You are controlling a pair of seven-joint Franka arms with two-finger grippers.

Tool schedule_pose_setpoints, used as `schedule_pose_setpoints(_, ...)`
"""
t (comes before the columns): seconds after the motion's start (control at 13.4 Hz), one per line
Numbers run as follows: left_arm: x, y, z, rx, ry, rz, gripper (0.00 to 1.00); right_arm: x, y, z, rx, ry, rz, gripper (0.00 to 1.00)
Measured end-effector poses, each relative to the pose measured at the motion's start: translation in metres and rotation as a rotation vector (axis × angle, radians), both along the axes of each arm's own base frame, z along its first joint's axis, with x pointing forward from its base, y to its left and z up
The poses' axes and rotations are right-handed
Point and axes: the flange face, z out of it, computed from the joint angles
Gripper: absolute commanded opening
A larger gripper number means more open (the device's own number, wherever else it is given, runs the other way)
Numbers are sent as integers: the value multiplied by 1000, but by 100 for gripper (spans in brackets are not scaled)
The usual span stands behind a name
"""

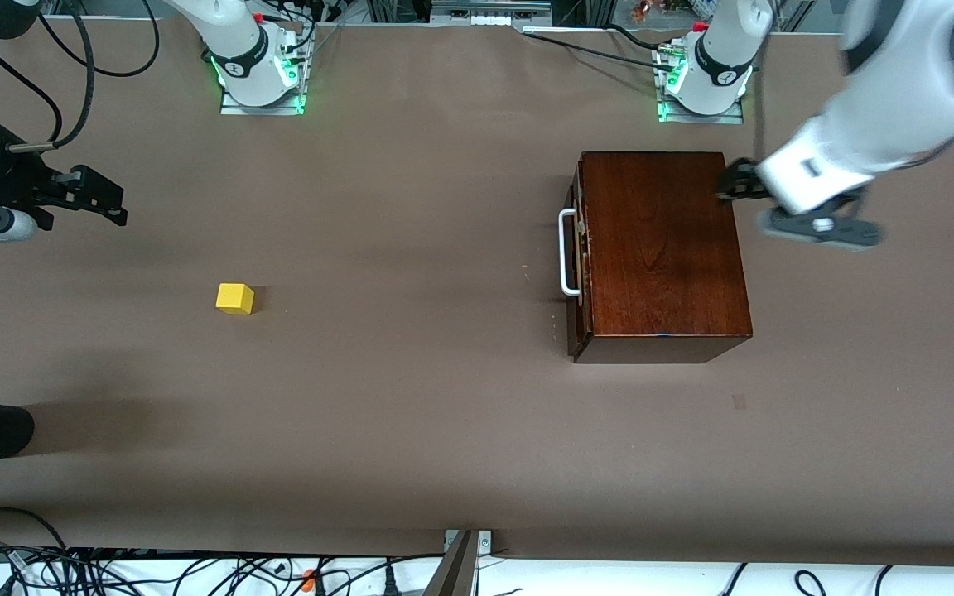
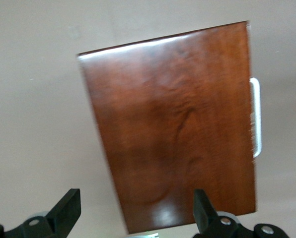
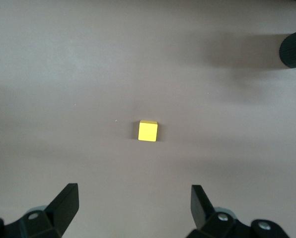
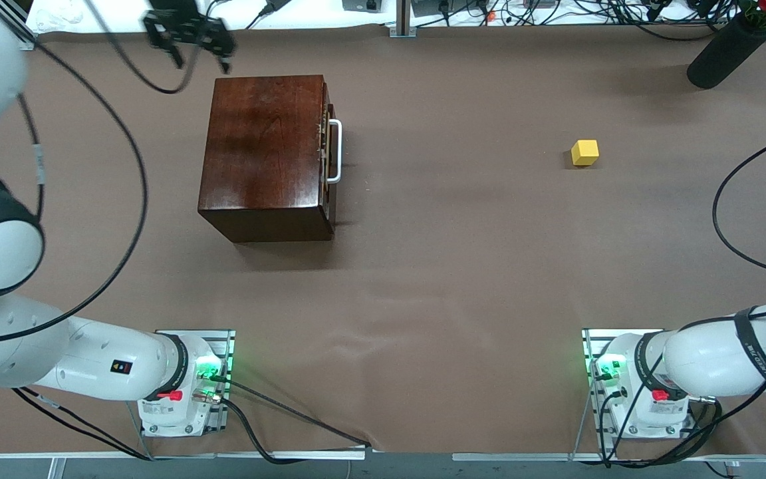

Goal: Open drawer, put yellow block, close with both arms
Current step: 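Reach the left gripper over the box to the white drawer handle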

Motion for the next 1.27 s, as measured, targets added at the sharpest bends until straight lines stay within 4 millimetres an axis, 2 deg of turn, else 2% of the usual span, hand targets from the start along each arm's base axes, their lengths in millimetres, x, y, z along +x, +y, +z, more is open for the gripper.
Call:
schedule_pose_setpoints(0.22, 10, -77, -36, 30, 32, 12, 100, 0, 0, 0, 0, 0, 0, 100)
schedule_pose_setpoints(0.52, 10, -157, -90, 52, 12, 81, 100, 0, 0, 0, 0, 1, 0, 100)
schedule_pose_setpoints(0.9, 8, -207, -151, 106, -49, 148, 100, 0, 0, 0, 0, 1, 0, 100)
schedule_pose_setpoints(1.27, -21, -249, -187, 220, -85, 182, 100, 0, 0, 0, 0, 0, 1, 100)
